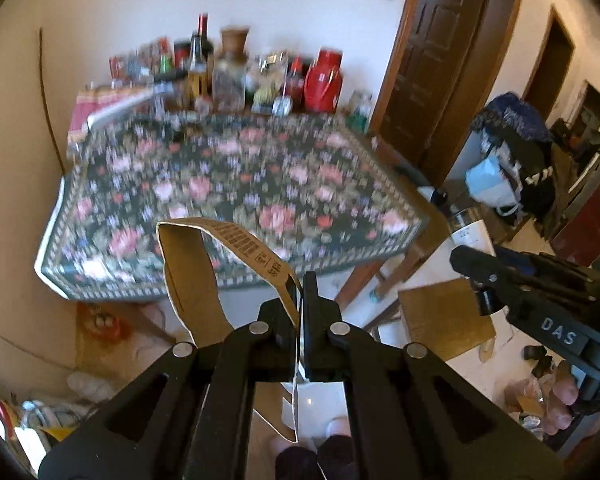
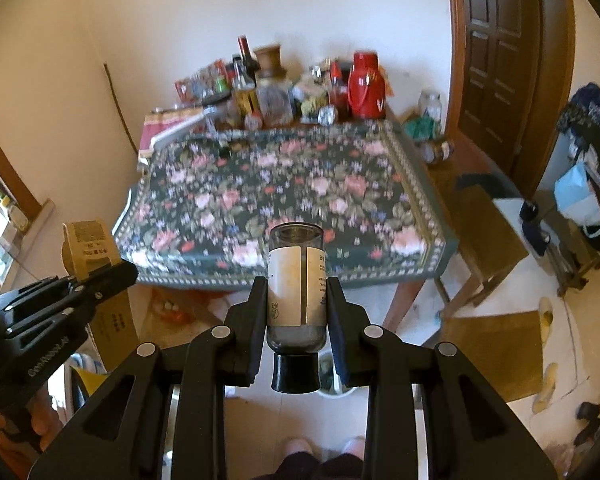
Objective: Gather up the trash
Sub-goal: 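Carry the bottle and cardboard box down over the white bucket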
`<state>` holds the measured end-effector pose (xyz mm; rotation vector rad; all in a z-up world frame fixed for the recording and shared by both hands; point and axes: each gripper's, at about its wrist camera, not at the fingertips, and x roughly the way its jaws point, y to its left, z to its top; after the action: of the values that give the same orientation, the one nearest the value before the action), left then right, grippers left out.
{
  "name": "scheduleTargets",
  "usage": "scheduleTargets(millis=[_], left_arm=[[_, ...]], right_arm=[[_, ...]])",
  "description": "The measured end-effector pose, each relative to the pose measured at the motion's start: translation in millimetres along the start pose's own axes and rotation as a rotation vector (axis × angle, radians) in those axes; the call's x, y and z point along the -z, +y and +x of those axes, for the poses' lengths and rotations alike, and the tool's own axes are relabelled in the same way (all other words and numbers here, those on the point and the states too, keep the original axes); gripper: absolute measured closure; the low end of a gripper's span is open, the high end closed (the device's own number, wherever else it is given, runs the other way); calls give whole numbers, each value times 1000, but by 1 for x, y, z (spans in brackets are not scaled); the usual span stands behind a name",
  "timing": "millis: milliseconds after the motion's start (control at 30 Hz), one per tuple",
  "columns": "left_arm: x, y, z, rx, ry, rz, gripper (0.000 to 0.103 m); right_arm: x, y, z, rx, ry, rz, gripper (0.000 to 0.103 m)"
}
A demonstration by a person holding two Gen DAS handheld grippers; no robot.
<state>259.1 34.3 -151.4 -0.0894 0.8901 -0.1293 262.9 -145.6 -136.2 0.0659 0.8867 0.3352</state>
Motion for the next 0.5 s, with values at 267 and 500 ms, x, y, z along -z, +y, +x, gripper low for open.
scheduleTargets(millis=[267,500], left_arm=[[40,-11,111,-28,179,-1,102],[109,-11,228,-34,343,-16,102]], right_arm=[[32,-39,76,-40,132,25,77],[77,-71,165,-63,256,54,77]])
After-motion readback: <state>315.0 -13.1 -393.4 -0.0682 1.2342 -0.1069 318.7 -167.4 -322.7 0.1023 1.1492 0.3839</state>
